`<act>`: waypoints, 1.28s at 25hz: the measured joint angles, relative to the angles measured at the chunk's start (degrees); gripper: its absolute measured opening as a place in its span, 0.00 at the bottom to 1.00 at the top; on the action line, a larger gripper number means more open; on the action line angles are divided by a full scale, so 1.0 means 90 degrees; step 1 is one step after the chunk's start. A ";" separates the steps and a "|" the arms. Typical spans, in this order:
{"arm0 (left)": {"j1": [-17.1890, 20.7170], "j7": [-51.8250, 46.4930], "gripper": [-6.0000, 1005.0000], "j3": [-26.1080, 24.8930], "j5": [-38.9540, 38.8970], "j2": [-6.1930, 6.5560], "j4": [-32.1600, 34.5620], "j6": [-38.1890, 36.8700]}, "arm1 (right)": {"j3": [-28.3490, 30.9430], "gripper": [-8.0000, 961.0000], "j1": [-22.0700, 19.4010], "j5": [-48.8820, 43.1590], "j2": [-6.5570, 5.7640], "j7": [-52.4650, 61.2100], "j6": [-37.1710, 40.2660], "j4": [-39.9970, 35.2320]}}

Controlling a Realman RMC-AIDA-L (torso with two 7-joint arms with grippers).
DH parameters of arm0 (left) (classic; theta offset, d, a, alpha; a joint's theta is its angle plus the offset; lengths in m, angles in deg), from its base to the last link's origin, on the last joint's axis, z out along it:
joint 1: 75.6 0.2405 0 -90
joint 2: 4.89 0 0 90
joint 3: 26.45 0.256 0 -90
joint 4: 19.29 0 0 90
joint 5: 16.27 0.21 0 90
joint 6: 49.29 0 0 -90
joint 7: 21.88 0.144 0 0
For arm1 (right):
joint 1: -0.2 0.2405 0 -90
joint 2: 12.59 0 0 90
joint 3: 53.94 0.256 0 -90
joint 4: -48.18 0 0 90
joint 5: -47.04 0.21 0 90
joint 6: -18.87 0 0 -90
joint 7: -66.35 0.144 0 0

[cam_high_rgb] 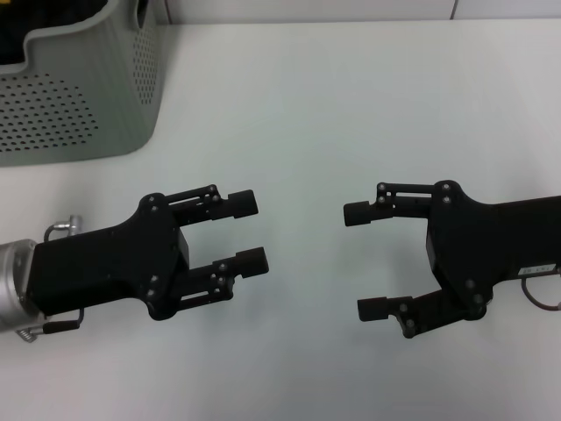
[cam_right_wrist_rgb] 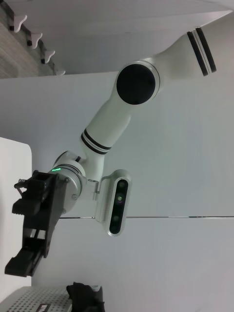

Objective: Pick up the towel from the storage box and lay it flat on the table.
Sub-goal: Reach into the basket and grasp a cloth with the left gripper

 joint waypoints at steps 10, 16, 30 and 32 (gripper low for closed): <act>0.0000 0.0037 0.61 0.0000 0.0071 -0.0024 -0.0036 0.0001 | -0.0046 0.87 0.0016 0.0000 -0.0002 0.0012 -0.0009 0.0027; 0.0034 0.0117 0.60 0.0000 -0.0051 -0.0014 -0.0037 -0.0003 | -0.0037 0.85 0.0003 0.0001 -0.0006 -0.0009 0.0000 0.0062; -0.0050 0.0014 0.58 -0.1237 -0.0166 -0.0006 0.0070 0.0048 | 0.0006 0.82 -0.0040 0.0038 -0.0017 -0.0094 0.0127 0.0206; -0.0091 -0.0385 0.58 -0.1756 -0.0328 -0.0031 0.0318 -0.0062 | -0.0008 0.82 -0.0053 -0.0043 -0.0021 -0.0146 0.0148 0.0234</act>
